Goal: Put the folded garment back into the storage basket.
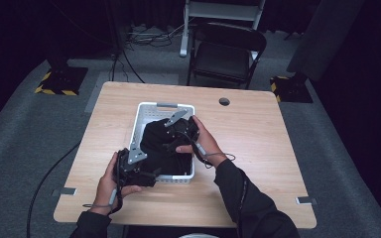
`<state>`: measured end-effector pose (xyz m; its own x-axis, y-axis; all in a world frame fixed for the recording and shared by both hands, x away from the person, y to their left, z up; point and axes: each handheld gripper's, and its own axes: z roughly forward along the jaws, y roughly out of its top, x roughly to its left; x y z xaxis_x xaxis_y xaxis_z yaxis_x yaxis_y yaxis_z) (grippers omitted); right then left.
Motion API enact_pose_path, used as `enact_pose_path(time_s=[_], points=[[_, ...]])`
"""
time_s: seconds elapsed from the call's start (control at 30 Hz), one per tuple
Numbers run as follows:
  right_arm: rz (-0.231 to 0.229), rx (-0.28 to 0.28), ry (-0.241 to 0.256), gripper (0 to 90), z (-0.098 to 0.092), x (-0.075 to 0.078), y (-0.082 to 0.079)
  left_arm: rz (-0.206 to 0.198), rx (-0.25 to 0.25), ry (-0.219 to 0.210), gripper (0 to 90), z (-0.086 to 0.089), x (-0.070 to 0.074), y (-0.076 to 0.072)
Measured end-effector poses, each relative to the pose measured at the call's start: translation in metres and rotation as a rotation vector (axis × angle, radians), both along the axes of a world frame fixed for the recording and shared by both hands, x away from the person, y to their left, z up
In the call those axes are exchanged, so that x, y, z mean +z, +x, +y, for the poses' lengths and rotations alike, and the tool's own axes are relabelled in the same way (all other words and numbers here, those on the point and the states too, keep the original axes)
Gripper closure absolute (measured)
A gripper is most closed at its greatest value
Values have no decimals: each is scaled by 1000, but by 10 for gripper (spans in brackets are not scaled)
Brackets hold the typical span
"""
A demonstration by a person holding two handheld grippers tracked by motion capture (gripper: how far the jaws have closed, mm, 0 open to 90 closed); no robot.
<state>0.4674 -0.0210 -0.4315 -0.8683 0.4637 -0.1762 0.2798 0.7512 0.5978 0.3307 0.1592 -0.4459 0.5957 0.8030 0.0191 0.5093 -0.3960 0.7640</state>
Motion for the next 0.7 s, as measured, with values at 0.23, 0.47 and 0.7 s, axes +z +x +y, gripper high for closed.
enact_pose_path(time_s=[0.23,0.47,0.7], points=[[-1,8,-4,47,-2,-1,-1,-18,-6,6,34,-5,0,-1],[-12,12,1,44,-5,2,-3,-28,9,-5,23,-6,2,1],[-34,17,-1,45,-9,8,-6,-47,36,-37,24,-4,7,1]])
